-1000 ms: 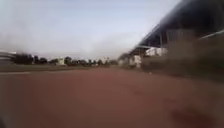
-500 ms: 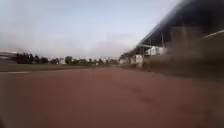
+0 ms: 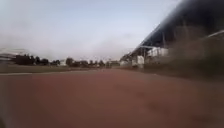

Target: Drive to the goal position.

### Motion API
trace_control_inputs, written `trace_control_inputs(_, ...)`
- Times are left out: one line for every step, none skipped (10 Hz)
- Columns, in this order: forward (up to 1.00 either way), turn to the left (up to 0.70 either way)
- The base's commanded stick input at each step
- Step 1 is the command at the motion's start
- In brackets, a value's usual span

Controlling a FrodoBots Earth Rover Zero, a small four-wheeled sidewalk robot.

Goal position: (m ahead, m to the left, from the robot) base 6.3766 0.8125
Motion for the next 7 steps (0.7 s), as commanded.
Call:
trace_control_inputs(0.7,0.0)
trace_control_inputs(0.7,0.0)
trace_control_inputs(0.7,0.0)
trace_control_inputs(0.7,0.0)
trace_control_inputs(0.7,0.0)
trace_control_inputs(0.7,0.0)
trace_control_inputs(0.7,0.0)
